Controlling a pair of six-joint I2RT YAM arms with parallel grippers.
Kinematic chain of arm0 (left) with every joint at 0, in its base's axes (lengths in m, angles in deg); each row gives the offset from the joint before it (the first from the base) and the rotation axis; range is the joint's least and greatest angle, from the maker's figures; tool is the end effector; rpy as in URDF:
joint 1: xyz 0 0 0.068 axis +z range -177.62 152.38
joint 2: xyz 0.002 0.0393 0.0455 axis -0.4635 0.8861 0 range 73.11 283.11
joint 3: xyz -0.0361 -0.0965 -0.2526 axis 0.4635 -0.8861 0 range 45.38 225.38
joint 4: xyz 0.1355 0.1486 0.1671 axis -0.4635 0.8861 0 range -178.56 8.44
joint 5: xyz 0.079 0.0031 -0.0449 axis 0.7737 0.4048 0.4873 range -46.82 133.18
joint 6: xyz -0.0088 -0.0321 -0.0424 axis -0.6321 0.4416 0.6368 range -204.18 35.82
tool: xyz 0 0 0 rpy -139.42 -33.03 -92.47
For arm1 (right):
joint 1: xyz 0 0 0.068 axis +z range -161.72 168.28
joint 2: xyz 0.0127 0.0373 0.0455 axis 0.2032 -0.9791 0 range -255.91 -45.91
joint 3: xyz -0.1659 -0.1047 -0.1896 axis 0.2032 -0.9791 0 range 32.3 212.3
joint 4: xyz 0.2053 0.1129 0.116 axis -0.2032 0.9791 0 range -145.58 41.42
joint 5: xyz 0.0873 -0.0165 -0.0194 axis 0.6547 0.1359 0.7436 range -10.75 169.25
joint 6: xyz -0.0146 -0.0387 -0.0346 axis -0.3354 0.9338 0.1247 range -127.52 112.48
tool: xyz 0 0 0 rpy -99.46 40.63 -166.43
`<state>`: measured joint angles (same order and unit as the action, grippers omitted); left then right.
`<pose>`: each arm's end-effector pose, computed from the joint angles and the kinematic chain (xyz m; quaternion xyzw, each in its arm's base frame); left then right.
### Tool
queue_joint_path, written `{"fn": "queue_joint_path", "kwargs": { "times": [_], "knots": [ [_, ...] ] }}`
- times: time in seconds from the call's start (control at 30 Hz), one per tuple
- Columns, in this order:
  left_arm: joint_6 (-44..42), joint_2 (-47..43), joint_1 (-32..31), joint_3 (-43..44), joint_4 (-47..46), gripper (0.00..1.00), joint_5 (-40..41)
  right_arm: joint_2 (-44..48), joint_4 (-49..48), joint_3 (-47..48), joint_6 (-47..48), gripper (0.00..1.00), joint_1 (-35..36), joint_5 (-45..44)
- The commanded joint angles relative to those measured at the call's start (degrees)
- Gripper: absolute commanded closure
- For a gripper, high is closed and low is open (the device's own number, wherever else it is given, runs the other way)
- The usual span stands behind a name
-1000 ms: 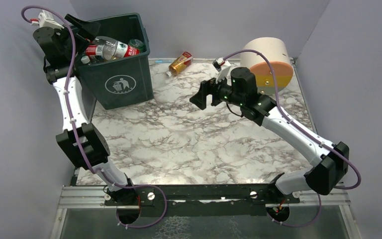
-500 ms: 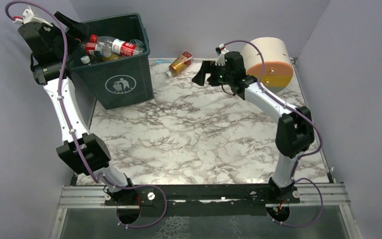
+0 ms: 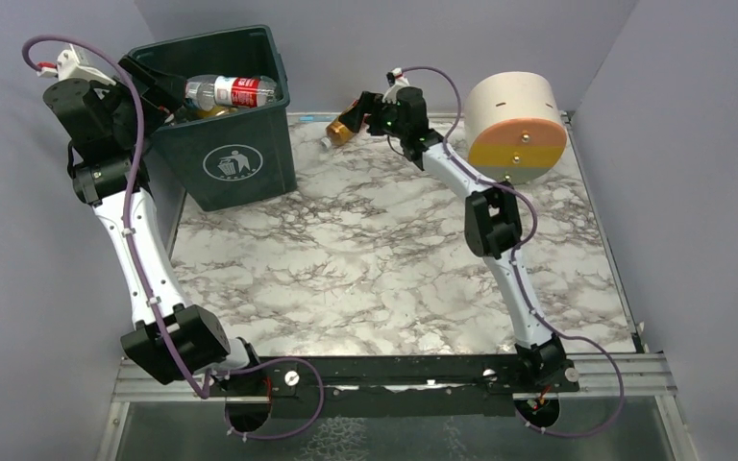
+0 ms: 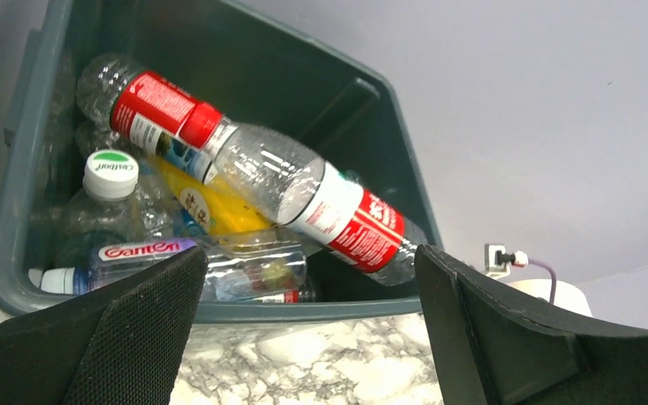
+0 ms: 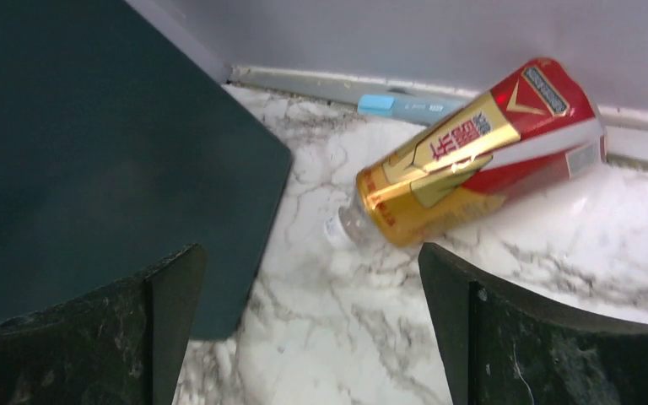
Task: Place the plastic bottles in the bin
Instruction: Place the plastic bottle in the trash bin, then pick up the plastic bottle at the center of the board.
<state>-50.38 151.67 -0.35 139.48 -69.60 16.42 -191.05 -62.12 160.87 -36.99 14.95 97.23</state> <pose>0.2680 0.1202 0.4894 -0.2231 0.6906 -0.2062 0.6563 0.5265 0.2769 0.2332 -0.0820 0.7590 0.4043 0.5038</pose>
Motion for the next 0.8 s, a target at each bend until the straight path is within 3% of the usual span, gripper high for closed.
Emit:
{"fn": "queue_joint_path", "kwargs": {
  "times": [0.0,0.13,0.33,0.57,0.77],
  "knots": [
    [-1.85,-1.25,-0.18,-3.11,-0.81,0.01,-4.09,-8.33,-3.96,10.87,-3.78,0.01,0.26,-1.12],
    [-3.72,-3.31,-6.55,-2.04,-1.35,0.01,-6.89,-5.06,-10.01,2.31,-6.01,0.0,0.13,-0.82],
    [-5.61,-4.75,-23.59,-0.93,-1.16,0.01,-5.05,15.12,-16.35,-25.15,-4.48,0.0,-0.46,-2.59],
    [-10.64,-1.61,-39.94,0.63,1.54,0.01,2.94,46.24,-8.05,-51.0,-2.6,0.0,-2.85,-6.14],
    [-13.9,6.25,-50.82,0.93,0.22,0.01,10.22,69.9,4.16,-60.58,0.27,0.01,-4.26,-11.3]
  ]
}}
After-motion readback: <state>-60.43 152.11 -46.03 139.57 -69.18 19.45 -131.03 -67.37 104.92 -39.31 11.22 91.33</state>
